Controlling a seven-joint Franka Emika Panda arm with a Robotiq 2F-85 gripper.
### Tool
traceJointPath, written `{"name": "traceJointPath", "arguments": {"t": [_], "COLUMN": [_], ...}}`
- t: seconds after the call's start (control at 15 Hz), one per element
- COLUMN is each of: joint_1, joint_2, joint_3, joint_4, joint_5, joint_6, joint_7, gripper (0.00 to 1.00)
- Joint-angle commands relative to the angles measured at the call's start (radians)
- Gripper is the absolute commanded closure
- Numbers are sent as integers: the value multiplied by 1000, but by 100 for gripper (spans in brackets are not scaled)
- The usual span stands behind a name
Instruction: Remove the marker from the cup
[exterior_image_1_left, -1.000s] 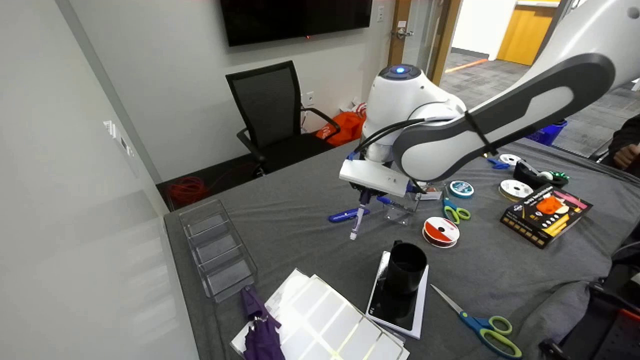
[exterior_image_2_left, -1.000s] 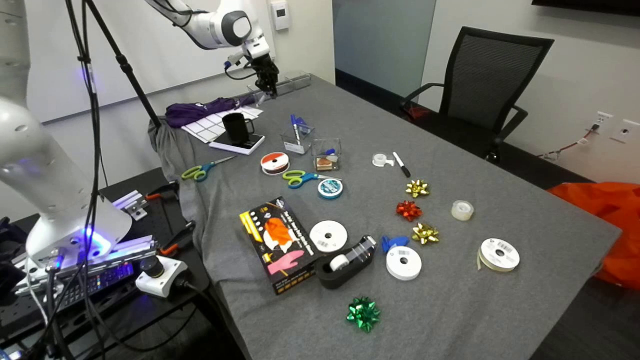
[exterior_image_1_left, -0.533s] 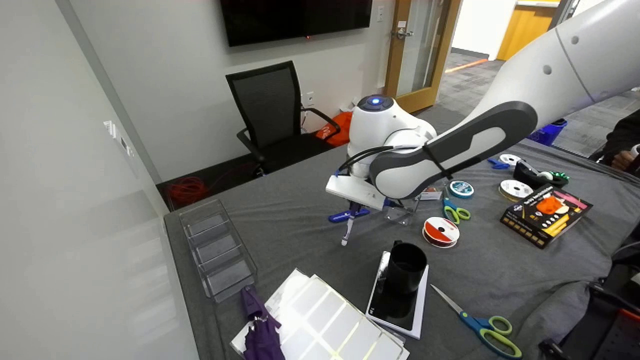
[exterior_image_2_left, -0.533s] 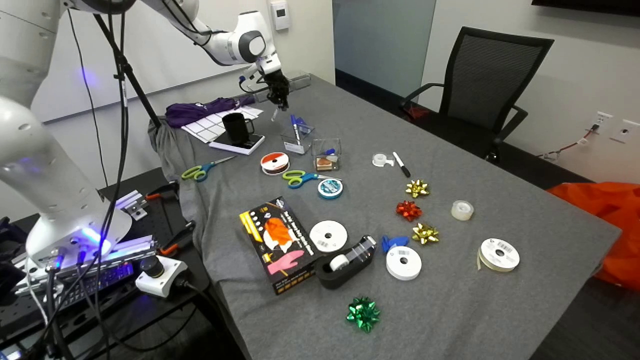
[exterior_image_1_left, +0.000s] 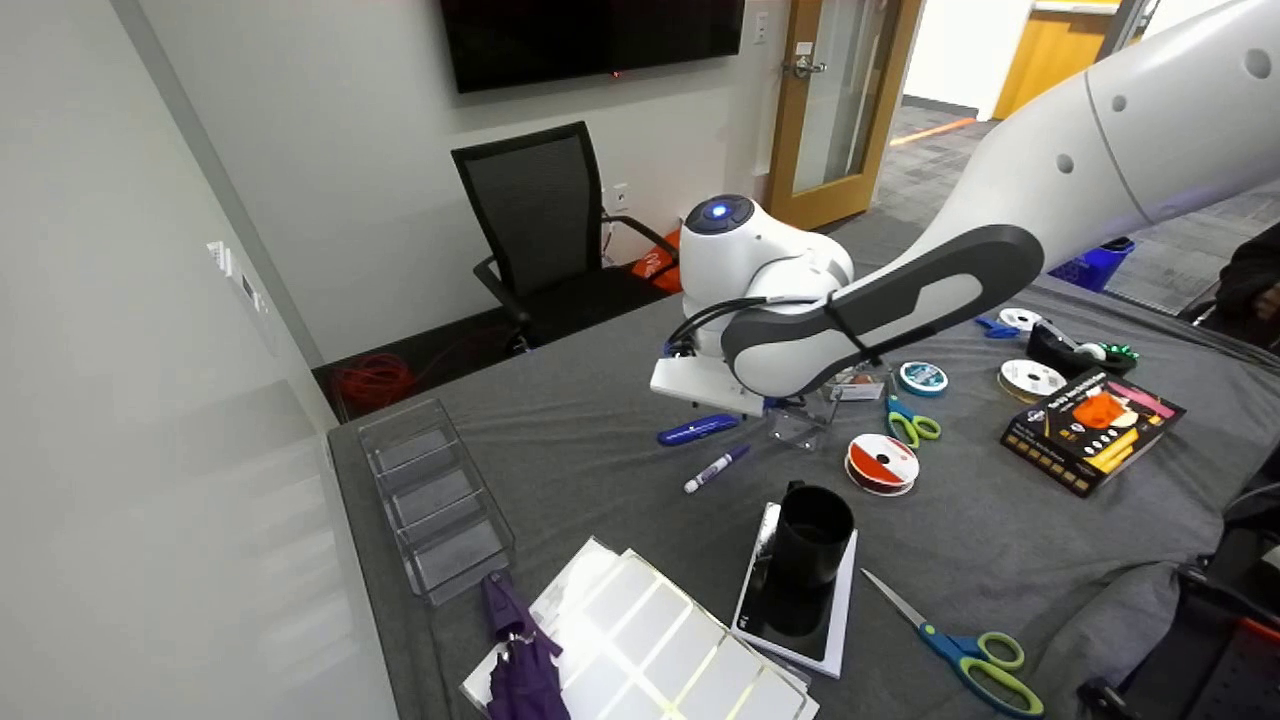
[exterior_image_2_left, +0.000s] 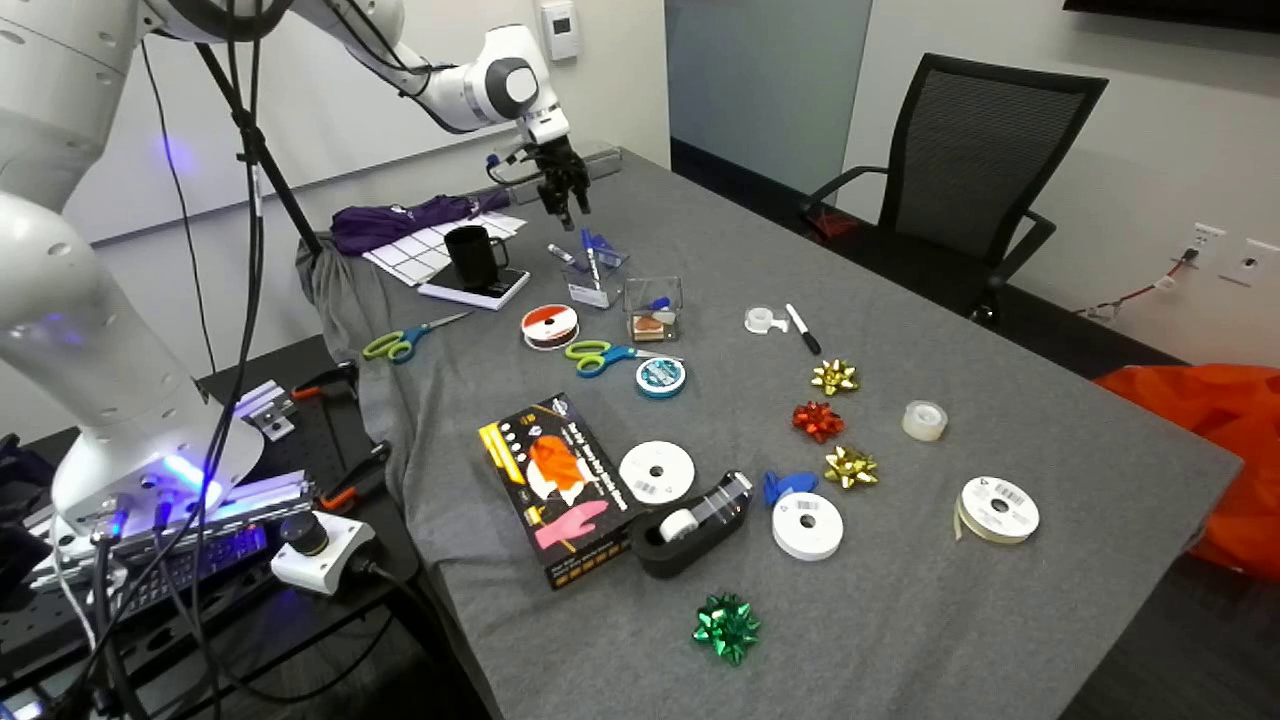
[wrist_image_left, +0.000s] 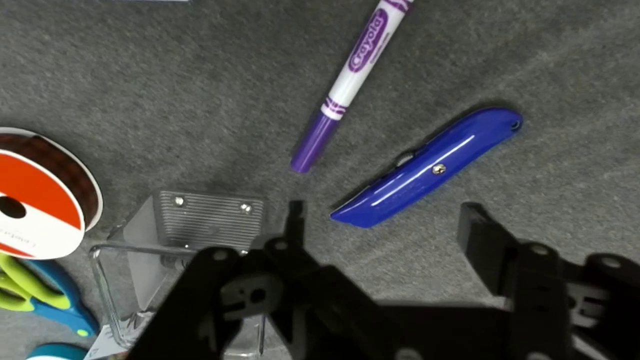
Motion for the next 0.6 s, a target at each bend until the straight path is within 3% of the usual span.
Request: {"name": "traceJointPath", "arguments": {"t": [0.0,0.53], "joint_1": [16,-56], "joint_2": [-28,-167], "joint_3": [-12,78], "joint_4": [-2,-85], "joint_5": [-33,49], "joint_6": [-58,-92], "joint_7": [-10,-168], "gripper": [0,0]}}
